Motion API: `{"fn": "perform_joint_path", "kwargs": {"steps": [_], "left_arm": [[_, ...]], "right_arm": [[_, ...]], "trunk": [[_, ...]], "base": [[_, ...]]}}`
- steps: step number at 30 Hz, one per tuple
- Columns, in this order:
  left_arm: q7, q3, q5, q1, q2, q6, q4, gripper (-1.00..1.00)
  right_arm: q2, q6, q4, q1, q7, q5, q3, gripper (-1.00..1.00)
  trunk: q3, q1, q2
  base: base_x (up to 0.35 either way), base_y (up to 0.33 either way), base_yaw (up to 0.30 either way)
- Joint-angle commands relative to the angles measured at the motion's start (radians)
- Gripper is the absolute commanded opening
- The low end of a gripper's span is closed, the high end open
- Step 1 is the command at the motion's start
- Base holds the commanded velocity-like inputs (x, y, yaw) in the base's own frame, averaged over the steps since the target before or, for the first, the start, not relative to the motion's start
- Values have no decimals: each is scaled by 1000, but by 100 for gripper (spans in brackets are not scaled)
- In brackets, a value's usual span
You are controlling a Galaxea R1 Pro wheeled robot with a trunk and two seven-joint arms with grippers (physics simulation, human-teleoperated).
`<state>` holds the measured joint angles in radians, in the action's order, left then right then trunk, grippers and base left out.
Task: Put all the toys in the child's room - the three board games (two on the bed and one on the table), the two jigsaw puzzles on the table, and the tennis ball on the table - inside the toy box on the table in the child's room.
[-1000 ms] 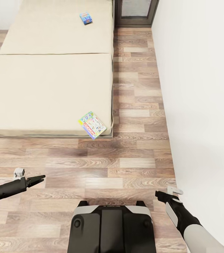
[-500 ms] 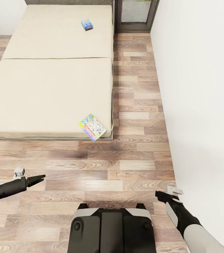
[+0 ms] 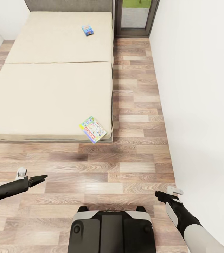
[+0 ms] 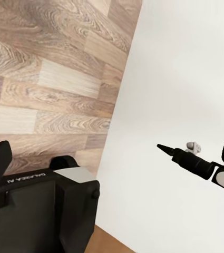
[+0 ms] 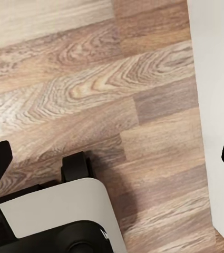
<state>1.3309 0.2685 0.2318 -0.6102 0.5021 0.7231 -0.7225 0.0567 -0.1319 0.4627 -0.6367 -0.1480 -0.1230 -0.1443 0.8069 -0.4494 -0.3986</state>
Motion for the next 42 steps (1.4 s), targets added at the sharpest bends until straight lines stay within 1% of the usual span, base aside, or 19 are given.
{"fn": "perform_joint_path", "kwargs": {"steps": [1,7,24,37,42], "left_arm": [[2,0,2,-1,-2,10,0,100],[0,0,2,-1,-9,10,0,100],[-1,0,1,-2,-12,10,0,100],[-2,0,1,-2,-11,10,0,100],[-1,0,1,-2,-10,10,0,100]], "right_arm": [[0,-5,2,0,-4,-10,2,100],[-2,-5,2,0,-4,-10,2,100],[0,-5,2,0,-4,-11,2,100],[-8,-5,3,0,-4,-10,2,100],[-6,-5,3,0,-4,-10,2,100]], "trunk": [[-1,-1,-1],[-11,-1,-1],[-39,-1,-1],[-60,-1,-1],[-68,-1,-1]], "base": [[0,0,0],[0,0,0],[0,0,0],[0,0,0],[0,0,0]]}}
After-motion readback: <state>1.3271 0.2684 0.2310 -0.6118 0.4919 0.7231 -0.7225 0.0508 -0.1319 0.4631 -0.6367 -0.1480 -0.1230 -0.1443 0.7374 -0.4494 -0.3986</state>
